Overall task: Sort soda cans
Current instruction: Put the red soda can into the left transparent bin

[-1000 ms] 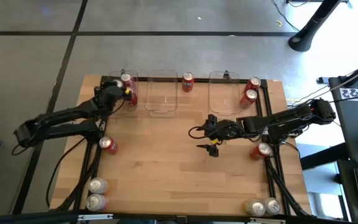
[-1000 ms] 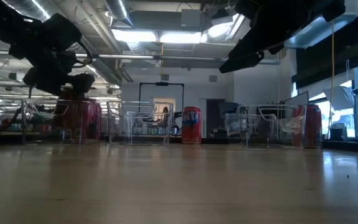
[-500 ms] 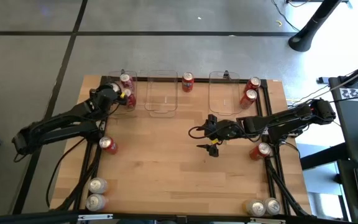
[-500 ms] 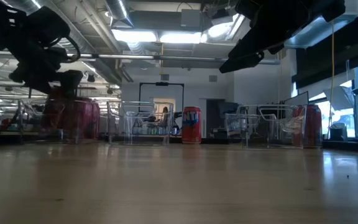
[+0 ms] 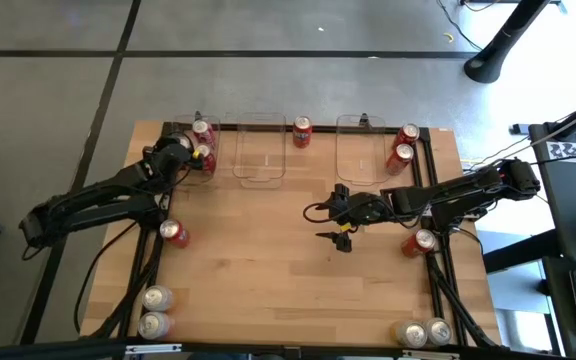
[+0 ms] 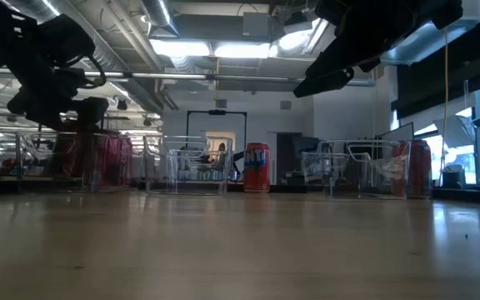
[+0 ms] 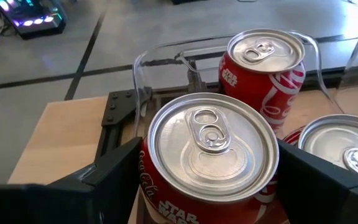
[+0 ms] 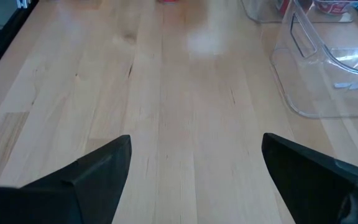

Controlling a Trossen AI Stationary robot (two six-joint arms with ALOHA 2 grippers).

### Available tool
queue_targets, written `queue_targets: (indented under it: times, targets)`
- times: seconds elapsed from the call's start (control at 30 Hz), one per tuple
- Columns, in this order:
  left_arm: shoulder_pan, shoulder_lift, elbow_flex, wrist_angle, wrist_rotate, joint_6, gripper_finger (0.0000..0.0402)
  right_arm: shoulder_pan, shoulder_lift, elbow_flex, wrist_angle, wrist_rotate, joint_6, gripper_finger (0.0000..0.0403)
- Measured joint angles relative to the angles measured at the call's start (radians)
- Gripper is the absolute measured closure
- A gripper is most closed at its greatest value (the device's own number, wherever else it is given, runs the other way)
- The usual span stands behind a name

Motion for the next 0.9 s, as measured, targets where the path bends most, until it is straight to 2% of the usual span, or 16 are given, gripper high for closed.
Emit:
queue_targets:
  times: [0.43,0.73,0.9]
  targets:
    - [0.0,0.003,0.0,-0.003,0.016,0.0,0.01,0.0,0.0,0.0,0.002,0.0,0.0,0.0042]
    - [0.0,0.003,0.0,0.004,0.01,0.0,0.006,0.0,0.0,0.0,0.002,0.0,0.0,0.0042]
    - [0.0,0.003,0.0,0.005,0.012,0.018,0.0054,0.0,0.0,0.0,0.002,0.0,0.0,0.0042]
